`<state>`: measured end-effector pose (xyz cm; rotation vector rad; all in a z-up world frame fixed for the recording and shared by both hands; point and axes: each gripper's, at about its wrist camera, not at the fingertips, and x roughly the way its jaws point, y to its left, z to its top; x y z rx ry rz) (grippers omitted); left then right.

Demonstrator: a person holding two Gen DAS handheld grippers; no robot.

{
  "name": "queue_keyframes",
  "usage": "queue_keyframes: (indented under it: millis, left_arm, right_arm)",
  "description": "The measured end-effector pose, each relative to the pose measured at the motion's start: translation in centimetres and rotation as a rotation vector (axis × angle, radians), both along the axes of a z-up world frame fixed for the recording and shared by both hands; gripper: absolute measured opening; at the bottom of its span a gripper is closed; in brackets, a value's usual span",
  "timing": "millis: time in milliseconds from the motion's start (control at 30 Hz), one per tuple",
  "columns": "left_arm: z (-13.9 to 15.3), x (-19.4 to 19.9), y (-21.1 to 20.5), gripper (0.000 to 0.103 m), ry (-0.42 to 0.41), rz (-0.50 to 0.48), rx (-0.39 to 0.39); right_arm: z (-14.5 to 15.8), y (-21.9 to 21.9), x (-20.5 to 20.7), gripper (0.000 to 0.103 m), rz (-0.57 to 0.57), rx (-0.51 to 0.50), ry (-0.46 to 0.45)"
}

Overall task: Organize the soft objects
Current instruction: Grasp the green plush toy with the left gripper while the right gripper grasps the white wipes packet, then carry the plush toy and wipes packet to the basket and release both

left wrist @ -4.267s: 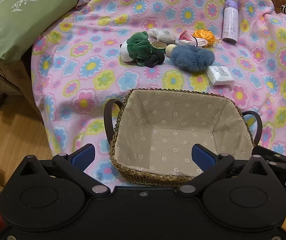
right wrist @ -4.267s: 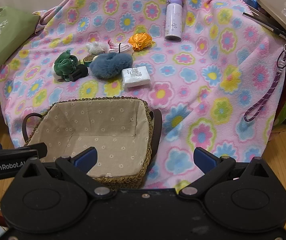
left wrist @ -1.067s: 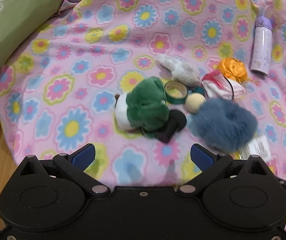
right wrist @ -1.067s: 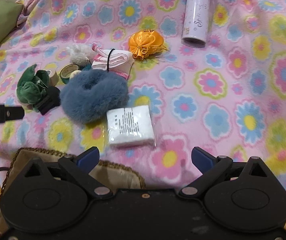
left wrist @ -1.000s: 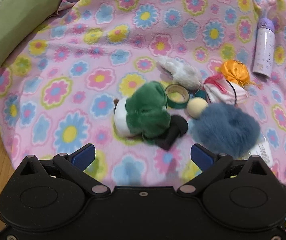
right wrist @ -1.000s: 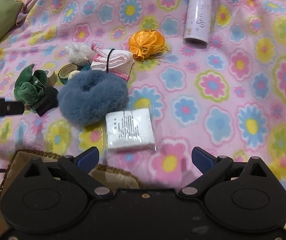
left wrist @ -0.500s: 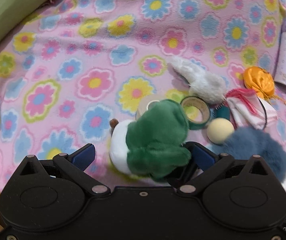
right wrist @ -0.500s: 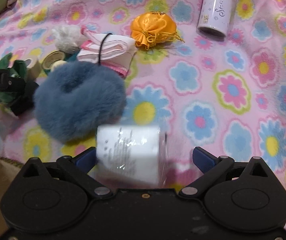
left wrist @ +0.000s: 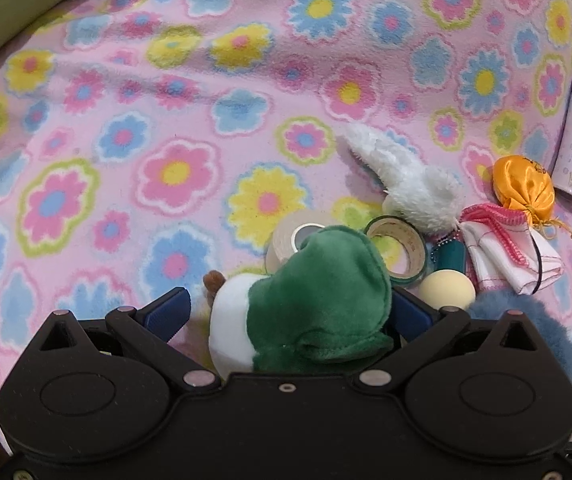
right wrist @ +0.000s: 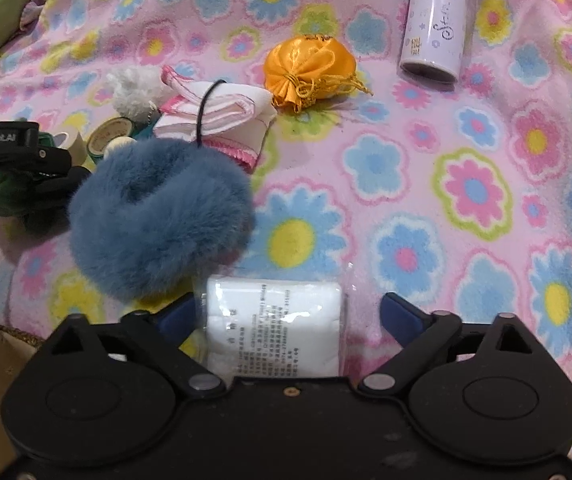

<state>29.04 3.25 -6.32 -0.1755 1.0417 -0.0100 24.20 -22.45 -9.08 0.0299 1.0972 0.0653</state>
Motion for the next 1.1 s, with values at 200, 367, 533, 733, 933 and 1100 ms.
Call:
queue_keyframes:
  millis: [200,367,533,733,933,1100]
  left_arm:
    - [-0.3,0.5,0.0,0.101,0.001,0.004,-0.047]
    - [-0.6,0.7,-0.4,0.101,-0.018,-0.018,-0.039]
    - [-0.2,0.2,-0.2,0.099,-0.042,-0.031,-0.008]
    - [0.4,-1.0,-0.1,0.082,-0.071,-0.059,-0.018]
    - [0.9,-1.5,0.7,0.068,-0.079,-0.052,-0.052]
    - [1.8,-2.6,1.1,0.068,-0.089,-0.05,-0.061]
  right_arm:
    - [0.6,0.4,-0.5,0.076,0.016,0.005,-0.027]
    - [0.4,0.2,-0.5,0.077,0.011,0.015,-0.035]
    - [0.5,-0.1,-0.7,0.073,0.016,0.027,-0.055]
    - [0.8,-0.7,-1.0,0.063,0.01,0.054,-0.077]
    - [1.0,-1.0,-1.3,0.063,-0.01,0.067,-0.088]
    - [1.6,-1.3,-1.7,0.063,-0.034,0.075,-0.099]
